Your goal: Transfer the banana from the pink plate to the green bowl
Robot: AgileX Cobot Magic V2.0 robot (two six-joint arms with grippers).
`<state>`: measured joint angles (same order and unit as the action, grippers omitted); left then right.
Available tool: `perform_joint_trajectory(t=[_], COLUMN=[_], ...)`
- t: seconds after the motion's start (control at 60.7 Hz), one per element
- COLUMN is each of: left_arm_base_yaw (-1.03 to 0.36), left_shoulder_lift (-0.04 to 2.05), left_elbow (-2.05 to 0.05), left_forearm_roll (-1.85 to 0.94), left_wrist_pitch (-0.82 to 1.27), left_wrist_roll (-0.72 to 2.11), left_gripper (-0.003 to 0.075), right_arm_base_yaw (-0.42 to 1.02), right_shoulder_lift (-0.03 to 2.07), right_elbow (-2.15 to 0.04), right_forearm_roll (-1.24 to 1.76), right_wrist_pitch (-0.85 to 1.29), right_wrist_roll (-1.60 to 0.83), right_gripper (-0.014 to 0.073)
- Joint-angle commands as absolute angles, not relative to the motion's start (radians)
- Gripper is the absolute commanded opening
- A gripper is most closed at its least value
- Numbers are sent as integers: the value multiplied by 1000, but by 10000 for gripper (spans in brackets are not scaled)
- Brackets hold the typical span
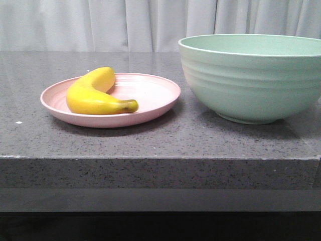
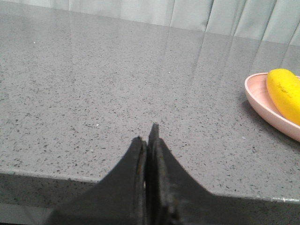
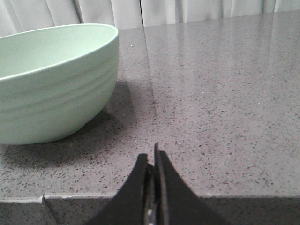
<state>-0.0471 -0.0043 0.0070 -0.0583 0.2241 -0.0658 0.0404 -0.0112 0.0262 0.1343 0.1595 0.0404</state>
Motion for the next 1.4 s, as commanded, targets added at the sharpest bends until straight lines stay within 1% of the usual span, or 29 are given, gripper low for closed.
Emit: perform_joint_trajectory(t=[0.0, 0.889, 1.202, 1.301, 1.384], left_arm_base_yaw=[-47, -47, -47, -47, -51], left_shoulder_lift=[-24, -24, -24, -24, -22], left_elbow=[10, 10, 10, 5, -34], left_forearm_roll=[-65, -65, -63, -67, -76], left_wrist_pitch=[137, 137, 110, 69, 68], left_wrist_roll=[-68, -68, -68, -68, -68], left_gripper=[-20, -20, -20, -20, -20], right_arm_base_yaw=[35, 35, 35, 35, 36], right_shoulder_lift=[-33, -33, -33, -33, -33], right_elbow=[27, 27, 27, 23, -17], right_forearm_roll=[138, 138, 138, 138, 139], right_wrist_pitch=[71, 71, 71, 56, 95], right_wrist_roll=[29, 29, 29, 29, 29], right_gripper=[-68, -68, -68, -68, -68])
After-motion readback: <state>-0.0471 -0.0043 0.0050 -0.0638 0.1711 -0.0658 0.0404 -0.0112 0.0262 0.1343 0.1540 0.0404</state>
